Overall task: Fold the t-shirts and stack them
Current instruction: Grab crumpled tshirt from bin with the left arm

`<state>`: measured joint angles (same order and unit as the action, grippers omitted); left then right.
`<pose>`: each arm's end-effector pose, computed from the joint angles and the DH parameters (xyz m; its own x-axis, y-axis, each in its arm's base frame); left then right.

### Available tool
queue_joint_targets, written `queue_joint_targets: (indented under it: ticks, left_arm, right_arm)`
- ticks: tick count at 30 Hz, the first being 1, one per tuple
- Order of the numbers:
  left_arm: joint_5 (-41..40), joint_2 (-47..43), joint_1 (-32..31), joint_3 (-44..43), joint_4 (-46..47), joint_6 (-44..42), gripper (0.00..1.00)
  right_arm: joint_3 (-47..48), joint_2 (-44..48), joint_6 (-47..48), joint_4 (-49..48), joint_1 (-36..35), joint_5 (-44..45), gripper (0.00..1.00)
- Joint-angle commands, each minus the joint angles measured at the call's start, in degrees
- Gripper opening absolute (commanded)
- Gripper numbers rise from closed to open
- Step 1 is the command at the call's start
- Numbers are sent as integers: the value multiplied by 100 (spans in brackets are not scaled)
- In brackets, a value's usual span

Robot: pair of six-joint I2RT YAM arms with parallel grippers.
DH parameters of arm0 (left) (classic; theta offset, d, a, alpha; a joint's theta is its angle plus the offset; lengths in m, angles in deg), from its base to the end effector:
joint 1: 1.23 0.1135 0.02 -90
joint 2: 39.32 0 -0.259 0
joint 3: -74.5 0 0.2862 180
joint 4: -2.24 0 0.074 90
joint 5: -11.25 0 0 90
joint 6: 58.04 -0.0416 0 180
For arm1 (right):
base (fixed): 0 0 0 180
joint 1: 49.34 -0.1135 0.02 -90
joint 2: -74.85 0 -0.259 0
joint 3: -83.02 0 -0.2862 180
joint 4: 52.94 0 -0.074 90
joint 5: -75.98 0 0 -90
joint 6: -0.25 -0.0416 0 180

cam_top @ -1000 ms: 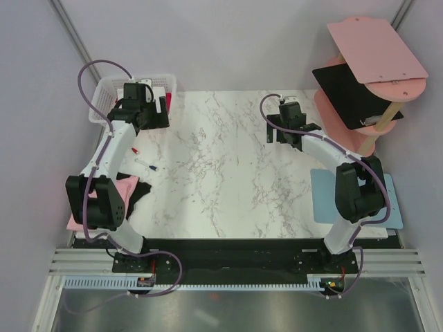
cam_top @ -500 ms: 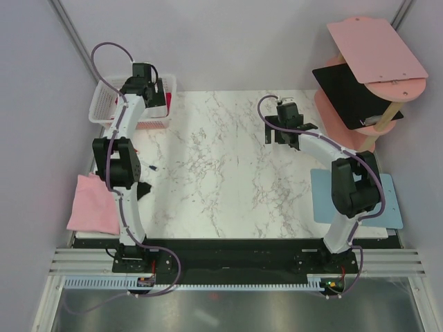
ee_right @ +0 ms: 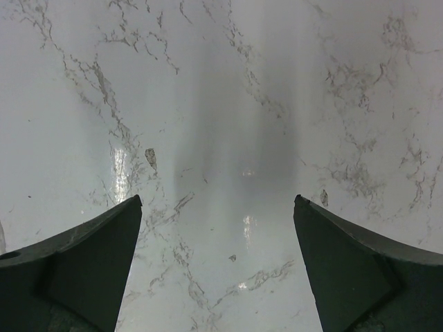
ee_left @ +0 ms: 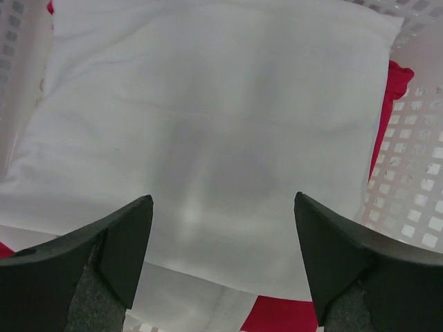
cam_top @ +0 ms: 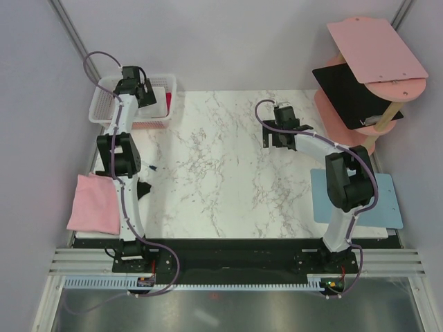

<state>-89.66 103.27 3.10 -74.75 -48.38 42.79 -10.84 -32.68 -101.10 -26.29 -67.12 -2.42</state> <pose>0.5904 0.0526 0.2243 -0.6404 -0.2335 -0.7317 -0.3363 0.9417 -0.0062 0.4227 0.1268 0.1708 -0.7279 -0.0310 -0.6850 -0.0284 0.9995 -0.0150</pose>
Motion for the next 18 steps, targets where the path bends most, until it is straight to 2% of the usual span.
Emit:
queue_joint_targets:
  ticks: [1,7,8,10,11,12,13,14,15,18]
  left_arm:
    - [379,270,-56,-392,91,244,89]
    - [415,419,-38,-270,73,165,82]
    - [337,419,-38,-243,73,182,77]
    - [327,428,-21,-234,73,200,65]
    - [292,419,-29,-243,82,209,42]
    - [266,393,-12,-243,90,226,31]
    - [213,367,-12,-269,91,253,15]
    - [213,341,-21,-278,82,253,7]
    - [204,297,-21,-278,99,262,2]
    - [107,68,-12,-296,134,376,2]
  right_arm:
    - [190,-146,-60,-127,11,-78,98]
    - [313,-313,-86,-119,11,-193,98]
    - [313,-330,-95,-127,3,-228,98]
    - [313,-348,-95,-127,12,-263,98]
    - [313,-348,-104,-127,3,-272,98]
    - [313,-357,-104,-127,3,-281,98]
    - [304,-357,-95,-127,3,-289,98]
    - [287,-357,-95,-136,11,-298,98]
    - [278,-357,-95,-136,11,-298,98]
    - [225,-348,-104,-163,3,-342,98]
